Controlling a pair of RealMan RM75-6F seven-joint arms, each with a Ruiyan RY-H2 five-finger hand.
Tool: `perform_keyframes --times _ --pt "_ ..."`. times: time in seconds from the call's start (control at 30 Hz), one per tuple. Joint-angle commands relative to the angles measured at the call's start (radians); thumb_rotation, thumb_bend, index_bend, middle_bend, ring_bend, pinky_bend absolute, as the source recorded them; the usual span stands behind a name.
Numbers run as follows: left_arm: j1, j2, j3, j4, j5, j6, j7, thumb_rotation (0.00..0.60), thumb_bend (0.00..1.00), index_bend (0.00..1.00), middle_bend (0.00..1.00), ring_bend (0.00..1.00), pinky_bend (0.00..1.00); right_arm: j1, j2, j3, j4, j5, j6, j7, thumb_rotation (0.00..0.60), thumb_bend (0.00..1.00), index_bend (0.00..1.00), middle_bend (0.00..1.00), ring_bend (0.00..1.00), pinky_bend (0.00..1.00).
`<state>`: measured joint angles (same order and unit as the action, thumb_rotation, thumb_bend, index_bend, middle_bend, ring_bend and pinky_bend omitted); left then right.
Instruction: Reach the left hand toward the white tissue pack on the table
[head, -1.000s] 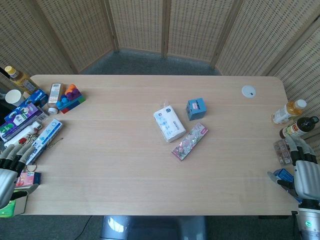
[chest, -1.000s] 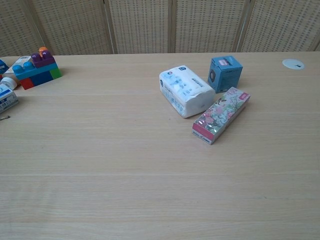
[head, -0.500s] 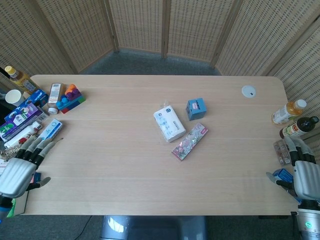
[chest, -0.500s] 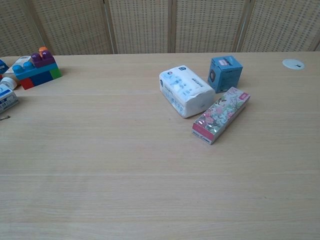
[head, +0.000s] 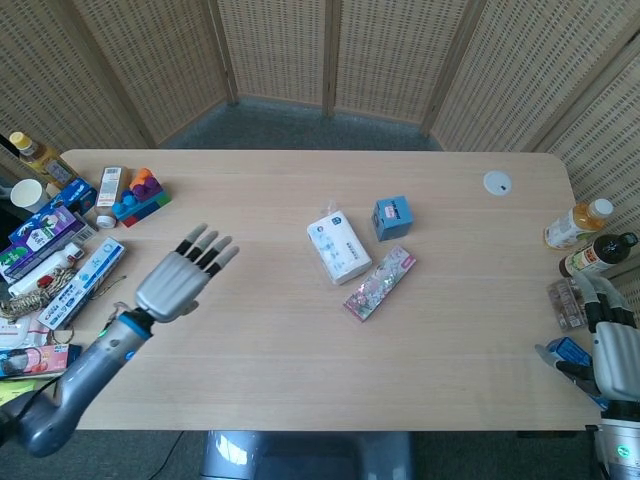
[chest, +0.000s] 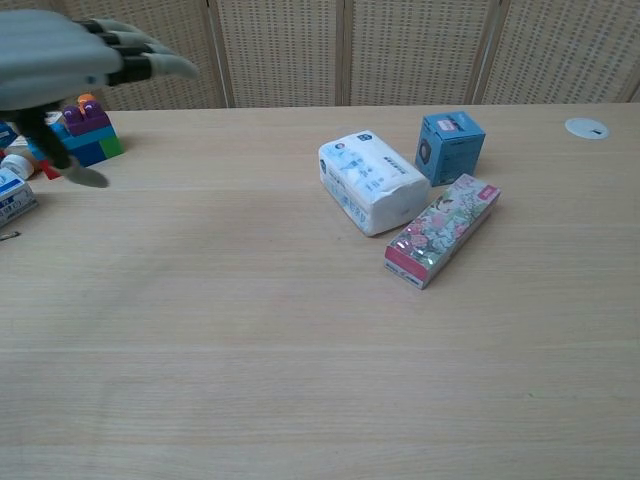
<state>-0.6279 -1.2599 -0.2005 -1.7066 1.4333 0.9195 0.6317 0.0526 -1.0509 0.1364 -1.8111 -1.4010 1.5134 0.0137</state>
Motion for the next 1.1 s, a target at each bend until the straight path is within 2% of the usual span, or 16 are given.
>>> perform_keyframes --times 0.03,0.23,0.43,0.63,0.83,1.1 --pt "-0.17 -0.201 -0.055 0.116 -0.182 -0.113 0.209 0.6 0.09 0.0 0.0 0.0 0.0 -0.002 0.01 0.005 0.003 0.008 -0.003 0.019 0.6 0.0 0.0 0.0 0.0 0.0" --pt "-0.3 -0.391 -0.06 0.331 -0.318 -0.158 0.3 0.6 0.09 0.0 0.0 0.0 0.0 0.003 0.017 0.013 0.004 0.022 -0.013 0.044 0.6 0.0 0.0 0.0 0.0 0.0" --pt "-0.402 -0.548 -0.078 0.538 -0.389 -0.181 0.286 0.6 0.09 0.0 0.0 0.0 0.0 0.009 0.023 0.023 0.014 0.046 -0.031 0.065 0.6 0.0 0.0 0.0 0.0 0.0" --pt "-0.483 -0.659 -0.101 0.71 -0.393 -0.205 0.202 0.6 0.09 0.0 0.0 0.0 0.0 0.015 0.023 0.025 0.023 0.068 -0.053 0.073 0.6 0.0 0.0 0.0 0.0 0.0" --pt "-0.551 -0.734 -0.118 0.835 -0.398 -0.228 0.147 0.6 0.09 0.0 0.0 0.0 0.0 0.017 0.022 0.028 0.028 0.08 -0.061 0.074 0.6 0.0 0.0 0.0 0.0 0.0" --pt "-0.647 -0.848 -0.145 1.034 -0.443 -0.279 0.139 0.6 0.09 0.0 0.0 0.0 0.0 0.021 0.017 0.026 0.031 0.082 -0.067 0.065 0.6 0.0 0.0 0.0 0.0 0.0"
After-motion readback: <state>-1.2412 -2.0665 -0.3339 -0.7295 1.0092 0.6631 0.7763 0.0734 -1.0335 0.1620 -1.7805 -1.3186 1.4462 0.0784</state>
